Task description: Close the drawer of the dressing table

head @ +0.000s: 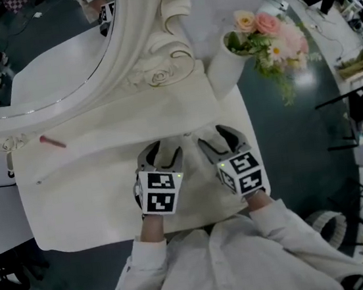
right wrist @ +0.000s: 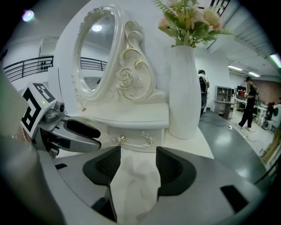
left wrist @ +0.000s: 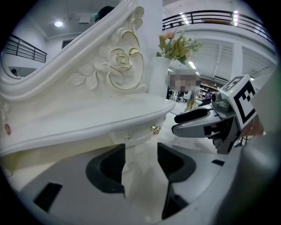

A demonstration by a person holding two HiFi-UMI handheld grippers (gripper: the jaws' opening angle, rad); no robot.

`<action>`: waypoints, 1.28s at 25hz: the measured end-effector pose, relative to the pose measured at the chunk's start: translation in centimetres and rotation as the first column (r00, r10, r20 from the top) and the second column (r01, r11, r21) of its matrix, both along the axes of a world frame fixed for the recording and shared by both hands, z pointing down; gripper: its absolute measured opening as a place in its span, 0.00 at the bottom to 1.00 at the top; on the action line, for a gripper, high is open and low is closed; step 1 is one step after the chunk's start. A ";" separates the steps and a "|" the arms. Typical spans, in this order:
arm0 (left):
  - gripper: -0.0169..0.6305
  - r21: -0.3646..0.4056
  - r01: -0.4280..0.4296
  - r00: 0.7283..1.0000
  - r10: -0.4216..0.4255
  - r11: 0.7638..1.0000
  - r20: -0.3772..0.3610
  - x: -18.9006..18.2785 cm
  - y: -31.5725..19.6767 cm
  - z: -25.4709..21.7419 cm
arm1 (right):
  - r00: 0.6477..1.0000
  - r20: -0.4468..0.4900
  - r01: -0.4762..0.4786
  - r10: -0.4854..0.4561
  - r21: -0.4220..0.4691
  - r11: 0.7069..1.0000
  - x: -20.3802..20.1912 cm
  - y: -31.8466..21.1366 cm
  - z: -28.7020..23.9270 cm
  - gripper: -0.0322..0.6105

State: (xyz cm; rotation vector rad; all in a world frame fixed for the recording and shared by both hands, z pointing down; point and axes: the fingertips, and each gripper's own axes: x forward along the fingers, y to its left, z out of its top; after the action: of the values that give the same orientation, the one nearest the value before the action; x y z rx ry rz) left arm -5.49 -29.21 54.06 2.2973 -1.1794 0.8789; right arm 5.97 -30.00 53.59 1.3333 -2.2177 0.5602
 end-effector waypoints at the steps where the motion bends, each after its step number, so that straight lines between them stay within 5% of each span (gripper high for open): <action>1: 0.38 0.000 -0.012 1.000 0.012 1.000 -0.006 0.2 0.3 -0.3 | 1.000 0.010 0.008 -0.008 0.002 1.000 -0.3 0.3 -0.2 0.43; 11: 0.38 0.049 -0.017 0.998 0.021 0.999 -0.064 0.9 2.5 -4.1 | 0.990 0.092 0.104 -0.106 0.031 0.994 -2.8 3.4 -3.8 0.43; 22: 0.12 0.109 -0.041 0.991 0.054 0.993 -0.120 1.6 4.3 -8.1 | 0.980 0.148 0.123 -0.134 0.084 0.989 -2.9 5.2 -8.2 0.42; 26: 0.08 0.126 -0.091 0.985 0.108 0.988 -0.132 2.3 5.3 -9.2 | 0.979 0.140 0.133 -0.151 0.131 0.983 -3.1 5.7 -9.8 0.25; 32: 0.08 0.156 -0.102 0.987 0.119 0.983 -0.106 2.4 6.1 -10.3 | 0.972 0.133 0.164 -0.192 0.196 0.967 -3.4 6.7 -12.2 0.15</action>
State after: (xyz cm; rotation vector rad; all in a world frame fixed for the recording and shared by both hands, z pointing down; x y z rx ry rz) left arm -3.10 -23.13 43.75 2.5190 -1.1116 0.7063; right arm 2.60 -23.31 41.40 1.1951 -2.5355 0.4092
